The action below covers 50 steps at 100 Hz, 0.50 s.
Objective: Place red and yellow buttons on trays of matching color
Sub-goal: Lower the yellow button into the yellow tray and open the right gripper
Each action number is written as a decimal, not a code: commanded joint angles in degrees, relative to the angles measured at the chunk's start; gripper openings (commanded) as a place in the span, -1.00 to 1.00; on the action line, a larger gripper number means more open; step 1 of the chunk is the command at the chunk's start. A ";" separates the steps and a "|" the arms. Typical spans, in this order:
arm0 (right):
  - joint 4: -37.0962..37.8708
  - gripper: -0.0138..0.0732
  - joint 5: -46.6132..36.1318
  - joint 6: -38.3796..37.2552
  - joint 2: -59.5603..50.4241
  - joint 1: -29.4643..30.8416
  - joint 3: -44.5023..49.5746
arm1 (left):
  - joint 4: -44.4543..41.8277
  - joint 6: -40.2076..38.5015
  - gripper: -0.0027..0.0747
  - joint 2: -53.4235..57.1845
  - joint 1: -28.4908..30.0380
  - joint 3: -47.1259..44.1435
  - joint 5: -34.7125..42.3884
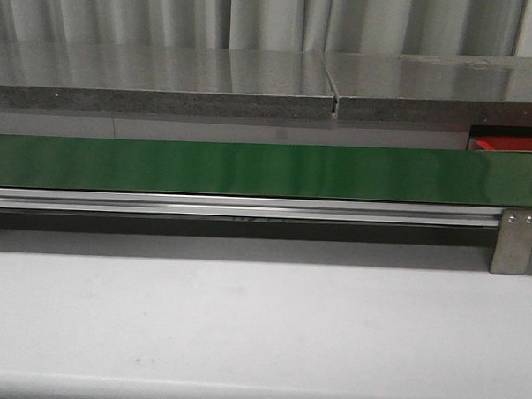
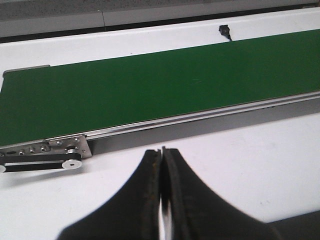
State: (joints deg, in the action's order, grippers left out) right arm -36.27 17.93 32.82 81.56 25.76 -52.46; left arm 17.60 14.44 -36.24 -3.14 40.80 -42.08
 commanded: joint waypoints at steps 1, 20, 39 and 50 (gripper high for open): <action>-2.69 -0.55 -5.22 -0.08 -1.41 1.35 -1.48 | 0.99 -0.08 -0.98 0.15 -0.48 1.58 3.54; -4.21 -0.55 -9.42 -0.08 3.07 1.77 -1.48 | 0.99 -0.08 -0.98 0.15 -0.48 1.58 3.54; -6.21 -0.55 -14.13 -0.08 7.45 1.77 -1.67 | 0.99 -0.08 -0.98 0.15 -0.48 1.58 3.54; -6.96 -0.55 -14.19 -0.08 9.64 1.77 -1.67 | 0.99 -0.08 -0.98 0.15 -0.48 1.58 3.54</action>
State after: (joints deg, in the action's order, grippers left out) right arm -41.81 7.12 32.59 91.73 27.12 -52.46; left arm 17.60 14.44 -36.24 -3.14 40.80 -42.08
